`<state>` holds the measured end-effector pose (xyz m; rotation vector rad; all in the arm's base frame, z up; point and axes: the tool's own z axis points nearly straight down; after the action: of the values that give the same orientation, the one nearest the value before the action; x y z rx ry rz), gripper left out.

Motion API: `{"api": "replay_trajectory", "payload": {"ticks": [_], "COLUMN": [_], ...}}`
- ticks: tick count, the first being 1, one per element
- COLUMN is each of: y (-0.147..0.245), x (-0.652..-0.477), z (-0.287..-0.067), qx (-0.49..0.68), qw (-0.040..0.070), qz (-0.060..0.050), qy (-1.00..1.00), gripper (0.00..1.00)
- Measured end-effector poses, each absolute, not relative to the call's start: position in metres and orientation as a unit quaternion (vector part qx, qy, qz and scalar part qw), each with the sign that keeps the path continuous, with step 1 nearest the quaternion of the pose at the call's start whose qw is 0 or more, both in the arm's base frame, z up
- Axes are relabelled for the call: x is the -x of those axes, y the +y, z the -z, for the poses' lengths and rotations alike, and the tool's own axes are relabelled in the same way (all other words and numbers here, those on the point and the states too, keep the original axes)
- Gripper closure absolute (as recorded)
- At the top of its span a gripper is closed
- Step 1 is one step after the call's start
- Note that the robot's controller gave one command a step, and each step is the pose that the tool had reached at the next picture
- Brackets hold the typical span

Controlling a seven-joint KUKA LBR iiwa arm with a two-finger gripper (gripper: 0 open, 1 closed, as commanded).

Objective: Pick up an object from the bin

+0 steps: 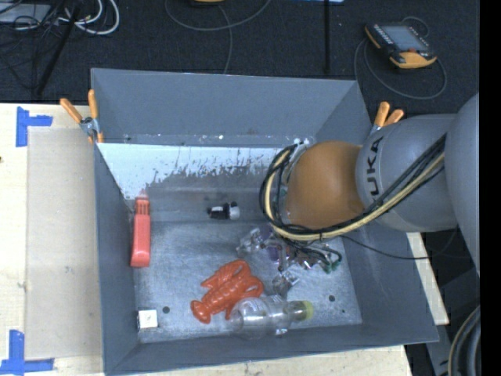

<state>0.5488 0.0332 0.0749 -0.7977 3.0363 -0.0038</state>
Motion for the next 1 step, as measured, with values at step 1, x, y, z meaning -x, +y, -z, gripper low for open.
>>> {"api": "replay_trajectory", "payload": {"ticks": [1], "y": [0.0675], "x": [-0.5342], "z": [-0.078], "qx": [0.296], "qw": [-0.003], "qz": [-0.002], "qy": [0.955], "gripper": [0.0]}}
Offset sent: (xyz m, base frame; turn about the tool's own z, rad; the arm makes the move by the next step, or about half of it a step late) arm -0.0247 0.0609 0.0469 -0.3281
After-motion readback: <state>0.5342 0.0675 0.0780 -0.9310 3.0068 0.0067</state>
